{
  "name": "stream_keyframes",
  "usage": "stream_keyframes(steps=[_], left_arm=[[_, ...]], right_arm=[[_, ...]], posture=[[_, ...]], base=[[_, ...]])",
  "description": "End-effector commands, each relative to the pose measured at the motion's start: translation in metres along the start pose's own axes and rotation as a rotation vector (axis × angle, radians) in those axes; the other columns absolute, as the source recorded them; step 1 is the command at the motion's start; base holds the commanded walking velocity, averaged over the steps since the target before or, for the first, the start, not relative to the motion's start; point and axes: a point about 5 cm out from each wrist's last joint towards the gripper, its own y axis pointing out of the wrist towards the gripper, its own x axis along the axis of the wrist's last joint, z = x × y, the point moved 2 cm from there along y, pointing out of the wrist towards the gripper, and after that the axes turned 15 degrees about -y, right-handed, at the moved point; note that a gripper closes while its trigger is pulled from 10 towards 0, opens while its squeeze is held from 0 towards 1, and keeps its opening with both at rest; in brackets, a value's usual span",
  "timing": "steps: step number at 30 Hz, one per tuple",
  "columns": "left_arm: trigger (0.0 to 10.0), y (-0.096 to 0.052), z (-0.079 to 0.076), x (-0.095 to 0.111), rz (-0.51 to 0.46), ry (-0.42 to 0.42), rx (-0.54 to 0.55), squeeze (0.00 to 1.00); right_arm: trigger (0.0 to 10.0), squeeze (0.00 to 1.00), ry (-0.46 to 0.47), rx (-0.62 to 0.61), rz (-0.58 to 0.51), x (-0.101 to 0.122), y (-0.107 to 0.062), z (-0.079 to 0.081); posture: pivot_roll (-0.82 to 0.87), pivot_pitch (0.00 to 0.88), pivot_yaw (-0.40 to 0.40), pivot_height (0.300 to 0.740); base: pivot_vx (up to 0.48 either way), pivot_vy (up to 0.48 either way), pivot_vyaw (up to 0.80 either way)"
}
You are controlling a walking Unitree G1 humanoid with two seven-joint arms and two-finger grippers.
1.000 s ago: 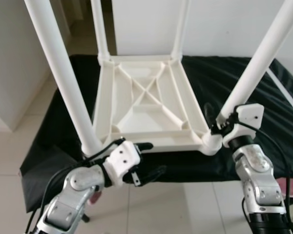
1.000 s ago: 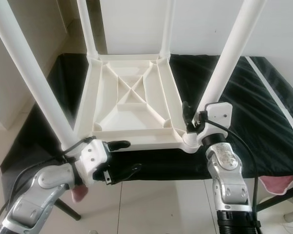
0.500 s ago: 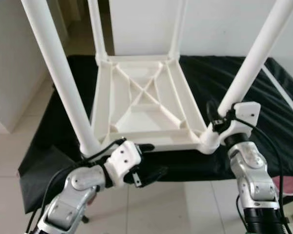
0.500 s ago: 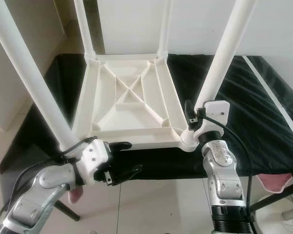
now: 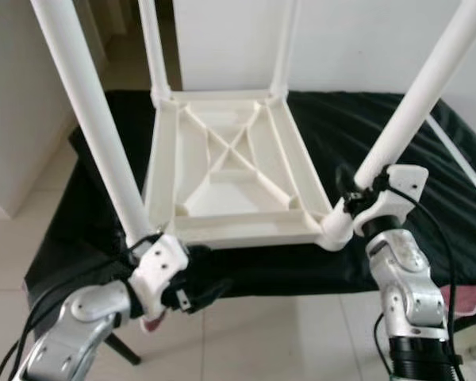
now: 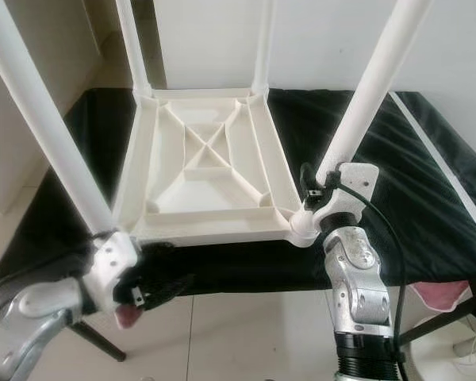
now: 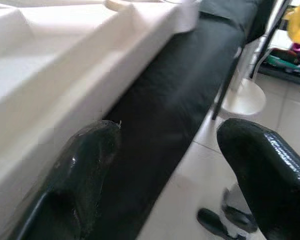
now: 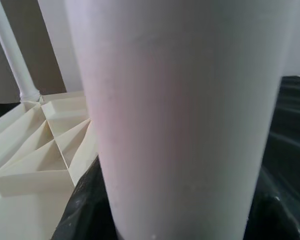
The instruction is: Building children table
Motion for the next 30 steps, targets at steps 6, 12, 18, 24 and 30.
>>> stream_keyframes(steps=[6, 12, 18, 24, 30], left_arm=[[10.0, -0.002, -0.017, -0.022, 0.125, -0.024, -0.146, 0.00], [10.0, -0.006, -0.009, -0.031, 0.162, -0.038, -0.090, 0.00], [10.0, -0.011, 0.036, -0.029, 0.121, -0.037, 0.160, 0.00], [10.0, -0.017, 0.078, -0.008, 0.008, -0.047, 0.398, 0.00], [10.0, -0.031, 0.126, 0.025, -0.180, -0.150, 0.641, 0.00]], right_arm=[[10.0, 0.00, 0.265, -0.005, 0.041, -0.005, -0.007, 0.011], [10.0, 0.00, 0.376, 0.003, 0.042, 0.000, -0.009, 0.012], [10.0, 0.00, 0.518, 0.007, 0.041, 0.004, -0.015, 0.009], [10.0, 0.00, 0.569, 0.019, 0.052, 0.003, -0.020, 0.010], [10.0, 0.00, 0.654, 0.040, 0.068, 0.001, -0.026, 0.011]], posture=[[0.01, 0.063, -0.013, 0.740], [0.01, 0.065, -0.007, 0.740], [0.00, 0.070, -0.005, 0.740], [0.00, 0.067, -0.006, 0.740], [-0.01, 0.062, -0.005, 0.740]], base=[[0.000, 0.000, 0.00], [0.000, 0.000, 0.00], [0.000, 0.000, 0.00], [0.000, 0.000, 0.00], [0.000, 0.000, 0.00]])
